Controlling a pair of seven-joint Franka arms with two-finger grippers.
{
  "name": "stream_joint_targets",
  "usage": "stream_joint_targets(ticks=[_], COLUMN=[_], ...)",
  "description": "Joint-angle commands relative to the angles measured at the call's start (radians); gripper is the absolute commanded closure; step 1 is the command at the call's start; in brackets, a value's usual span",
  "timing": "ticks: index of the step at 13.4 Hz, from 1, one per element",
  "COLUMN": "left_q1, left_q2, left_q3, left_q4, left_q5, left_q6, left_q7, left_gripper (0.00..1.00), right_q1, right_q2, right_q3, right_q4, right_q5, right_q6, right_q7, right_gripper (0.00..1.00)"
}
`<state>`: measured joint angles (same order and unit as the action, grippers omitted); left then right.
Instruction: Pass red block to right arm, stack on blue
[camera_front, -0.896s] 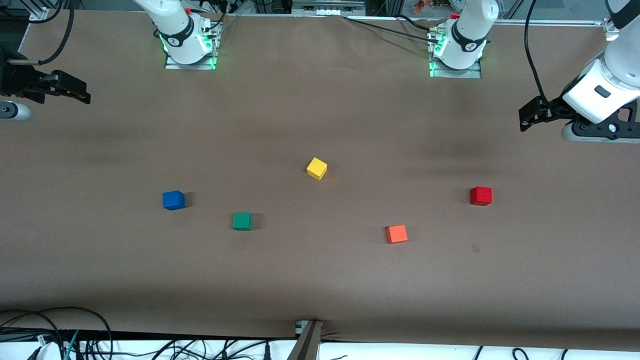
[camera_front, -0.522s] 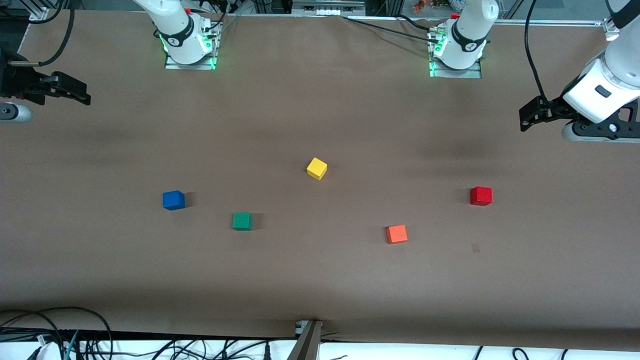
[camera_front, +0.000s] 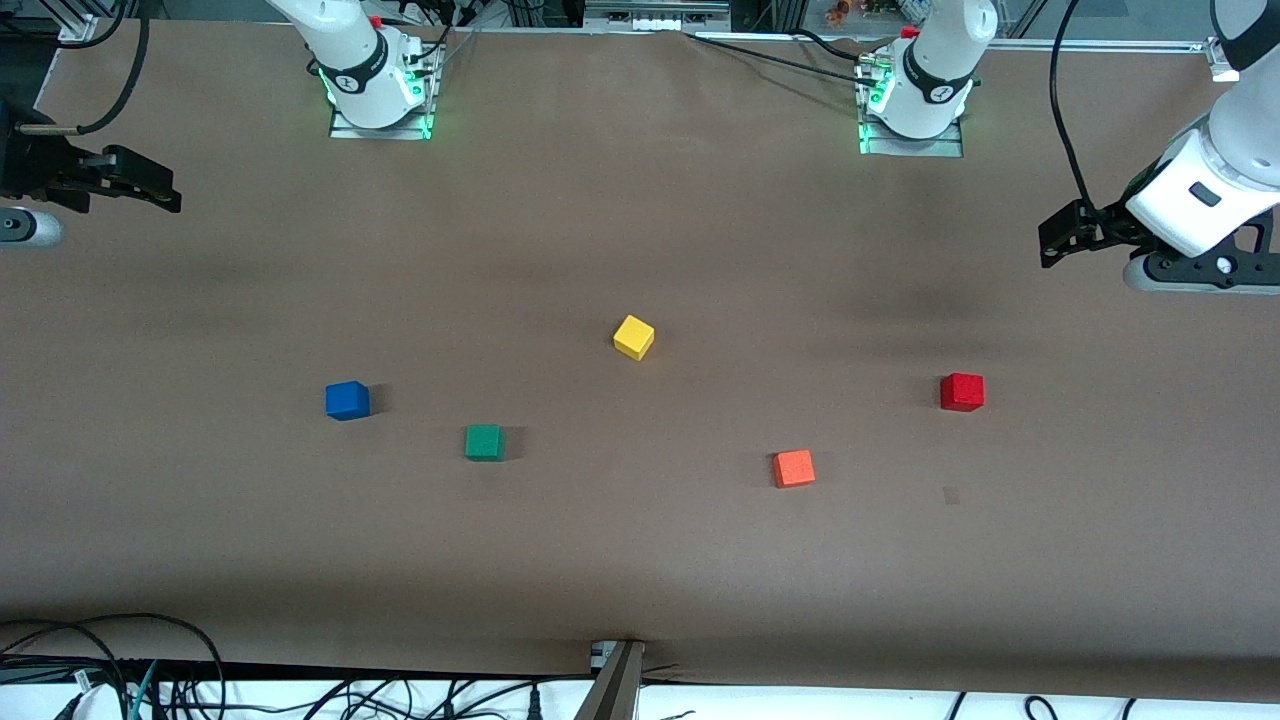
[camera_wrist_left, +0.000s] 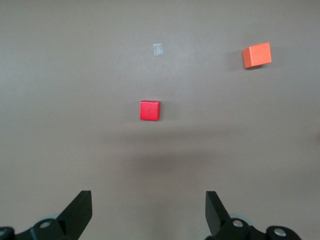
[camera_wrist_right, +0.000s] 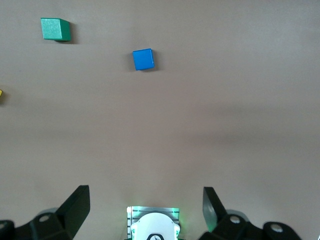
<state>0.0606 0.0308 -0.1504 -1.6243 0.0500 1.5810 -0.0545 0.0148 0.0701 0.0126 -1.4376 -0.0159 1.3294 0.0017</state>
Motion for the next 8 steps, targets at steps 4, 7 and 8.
stream_joint_targets(ticks=[4,7,8], left_q1=[0.005,0.007,0.008], left_q2=[0.095,0.164,0.187], left_q3=[-0.005,-0.001,0.002], left_q4=[0.020,0.015,0.014], left_q5=[0.027,0.028,0.028], left_q6=[-0.009,0.039,0.065], left_q7=[0.010,0.011,0.013], left_gripper=[0.00,0.00,0.00], right_q1=[-0.006,-0.006,-0.006], right_q2=[0.010,0.013,0.013], right_q3=[0.001,0.001,0.001], right_q4=[0.023,0.023,0.025], right_q5=[0.010,0.010,0.010], right_q6=[-0.004,-0.004,-0.004], right_q7=[-0.012,-0.009,-0.011], right_gripper=[0.00,0.00,0.00])
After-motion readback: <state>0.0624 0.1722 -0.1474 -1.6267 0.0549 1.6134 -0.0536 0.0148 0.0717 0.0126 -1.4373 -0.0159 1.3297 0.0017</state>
